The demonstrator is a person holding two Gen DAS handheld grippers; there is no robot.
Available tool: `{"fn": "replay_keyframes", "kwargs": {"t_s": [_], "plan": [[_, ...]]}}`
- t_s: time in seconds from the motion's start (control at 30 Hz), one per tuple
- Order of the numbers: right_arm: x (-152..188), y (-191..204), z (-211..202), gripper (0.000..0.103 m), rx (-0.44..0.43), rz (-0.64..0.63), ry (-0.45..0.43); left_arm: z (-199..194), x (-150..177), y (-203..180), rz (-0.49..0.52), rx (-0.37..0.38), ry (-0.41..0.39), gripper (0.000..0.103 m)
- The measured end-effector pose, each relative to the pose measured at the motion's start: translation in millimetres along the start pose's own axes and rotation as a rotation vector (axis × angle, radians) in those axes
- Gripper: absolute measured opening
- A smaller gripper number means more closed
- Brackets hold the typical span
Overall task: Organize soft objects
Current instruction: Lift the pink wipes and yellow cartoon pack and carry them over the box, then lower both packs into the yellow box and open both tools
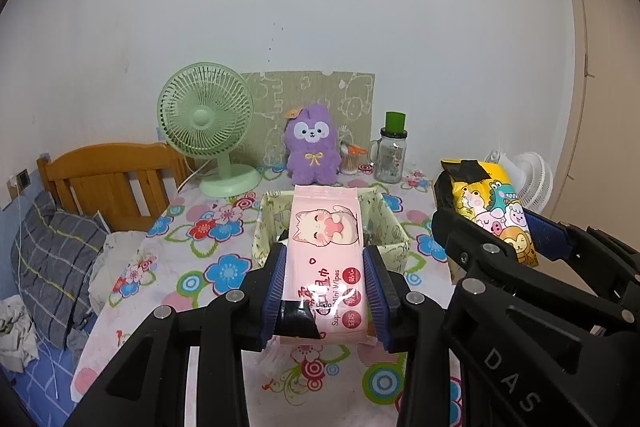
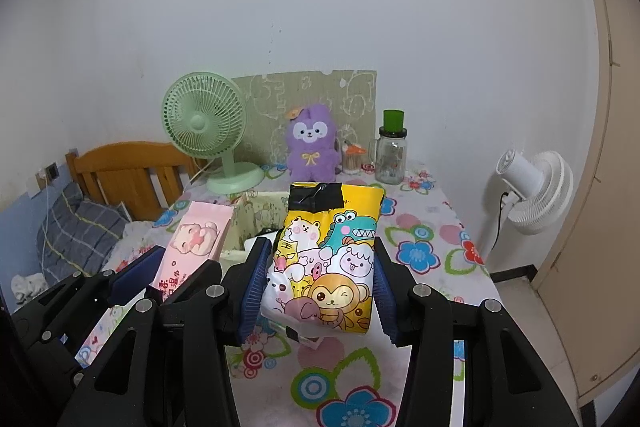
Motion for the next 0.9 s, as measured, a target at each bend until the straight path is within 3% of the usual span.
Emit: {"fn": "replay_keyframes", "kwargs": {"t_s": [0.53, 0.9], "plan": [[-31, 1, 29, 0.051, -0.017, 0.009, -0.020, 29, -26, 7, -0.015, -0.003, -0.007, 0.039], [-40, -1, 78, 0.051, -0.022, 0.020, 0.023, 69, -34, 14, -0.014, -0.015, 0.026, 0.039]]}}
Point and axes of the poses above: each gripper's, at about its wrist camera, not at the fingertips, and z roughly the way its jaws point, y to its left, x to its underside, the point moved 9 cm from there along z, roughly the way its jaws point, and after that the axes turned 3 degrees about -y, right-handed, at the moved point
